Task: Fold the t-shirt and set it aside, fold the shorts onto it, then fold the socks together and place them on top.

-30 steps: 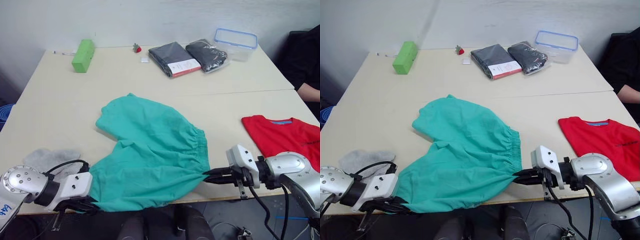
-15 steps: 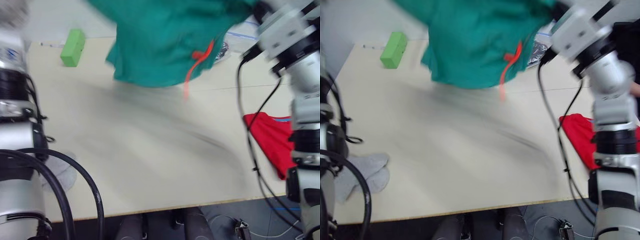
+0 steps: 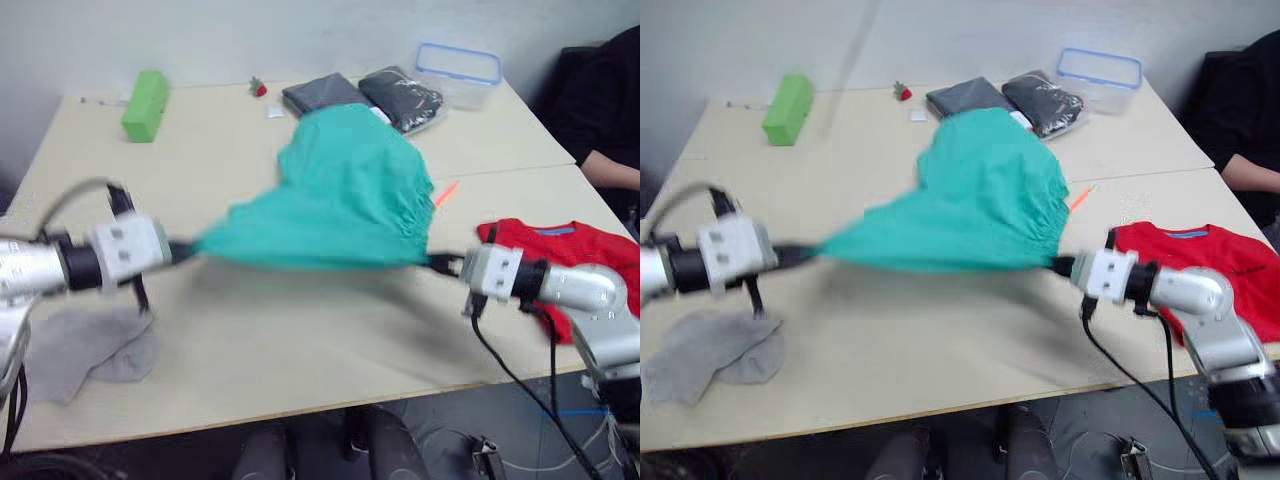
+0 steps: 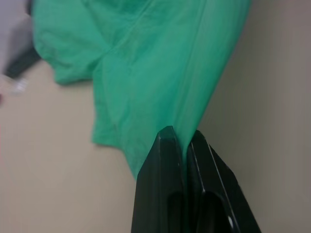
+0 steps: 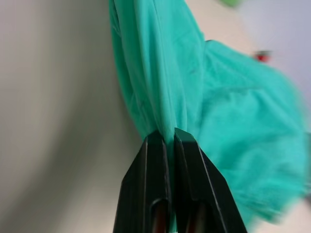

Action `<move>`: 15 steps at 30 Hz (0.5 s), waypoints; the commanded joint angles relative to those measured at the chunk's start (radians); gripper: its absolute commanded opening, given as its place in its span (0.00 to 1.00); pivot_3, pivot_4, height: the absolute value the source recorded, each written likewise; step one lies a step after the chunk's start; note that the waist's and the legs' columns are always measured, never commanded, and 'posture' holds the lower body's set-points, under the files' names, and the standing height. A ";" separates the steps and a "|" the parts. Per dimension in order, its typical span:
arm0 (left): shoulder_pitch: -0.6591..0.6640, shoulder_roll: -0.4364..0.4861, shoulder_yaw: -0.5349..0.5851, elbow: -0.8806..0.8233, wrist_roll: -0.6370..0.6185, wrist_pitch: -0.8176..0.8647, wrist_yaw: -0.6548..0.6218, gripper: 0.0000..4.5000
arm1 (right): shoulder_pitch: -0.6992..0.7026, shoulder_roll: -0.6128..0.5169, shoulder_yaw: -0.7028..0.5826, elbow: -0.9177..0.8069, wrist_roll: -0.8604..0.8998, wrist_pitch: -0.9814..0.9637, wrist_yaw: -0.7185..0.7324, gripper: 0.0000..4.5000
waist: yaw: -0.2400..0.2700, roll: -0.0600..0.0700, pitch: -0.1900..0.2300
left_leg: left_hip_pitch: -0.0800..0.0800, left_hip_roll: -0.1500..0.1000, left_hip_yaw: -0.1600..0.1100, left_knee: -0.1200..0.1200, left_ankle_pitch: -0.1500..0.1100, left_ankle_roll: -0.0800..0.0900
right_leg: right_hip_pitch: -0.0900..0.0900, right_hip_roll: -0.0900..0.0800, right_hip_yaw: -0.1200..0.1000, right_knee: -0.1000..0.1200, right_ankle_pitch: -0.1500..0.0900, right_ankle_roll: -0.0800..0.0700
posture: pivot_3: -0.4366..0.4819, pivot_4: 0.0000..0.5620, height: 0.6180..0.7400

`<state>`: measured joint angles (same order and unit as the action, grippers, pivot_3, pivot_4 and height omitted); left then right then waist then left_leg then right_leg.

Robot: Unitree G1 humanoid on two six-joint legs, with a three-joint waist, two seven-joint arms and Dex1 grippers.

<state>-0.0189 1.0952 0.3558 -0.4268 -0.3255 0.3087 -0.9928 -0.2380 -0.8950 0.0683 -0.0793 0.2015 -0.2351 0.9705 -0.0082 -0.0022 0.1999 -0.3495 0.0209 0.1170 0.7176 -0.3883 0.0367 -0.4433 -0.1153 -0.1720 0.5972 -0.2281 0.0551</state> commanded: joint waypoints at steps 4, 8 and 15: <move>0.264 0.044 0.123 -0.180 -0.024 0.170 -0.127 0.01 | 0.144 -0.092 -0.067 -0.136 0.140 0.132 0.143 0.00 | 0.032 0.006 0.001 | 0.013 0.006 0.001 -0.002 -0.002 -0.004 | 0.009 0.000 0.007 -0.002 0.000 -0.008 | 0.48 0.27 1.00; 0.411 0.068 0.208 -0.230 -0.044 0.242 -0.263 0.01 | 0.248 -0.141 -0.099 -0.208 0.209 0.215 0.214 0.00 | 0.033 0.004 0.000 | 0.012 0.009 0.003 -0.002 -0.005 -0.011 | 0.000 0.003 0.008 0.013 -0.007 -0.014 | 0.48 0.27 1.00; 0.586 0.098 0.379 -0.281 -0.087 0.357 -0.488 0.01 | 0.371 -0.191 -0.162 -0.339 0.363 0.394 0.285 0.00 | 0.029 0.004 0.000 | 0.013 0.013 0.005 -0.002 -0.007 -0.015 | -0.001 0.007 0.008 0.015 -0.012 -0.018 | 0.48 0.27 1.00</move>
<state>0.5409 1.1809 0.6636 -0.7100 -0.4243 0.6337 -1.4289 0.1198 -1.0567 -0.0218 -0.4065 0.5288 0.1118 1.2484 0.0206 0.0016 0.1997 -0.3363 0.0336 0.1220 0.7153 -0.3953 0.0221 -0.4445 -0.1085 -0.1643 0.6116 -0.2401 0.0365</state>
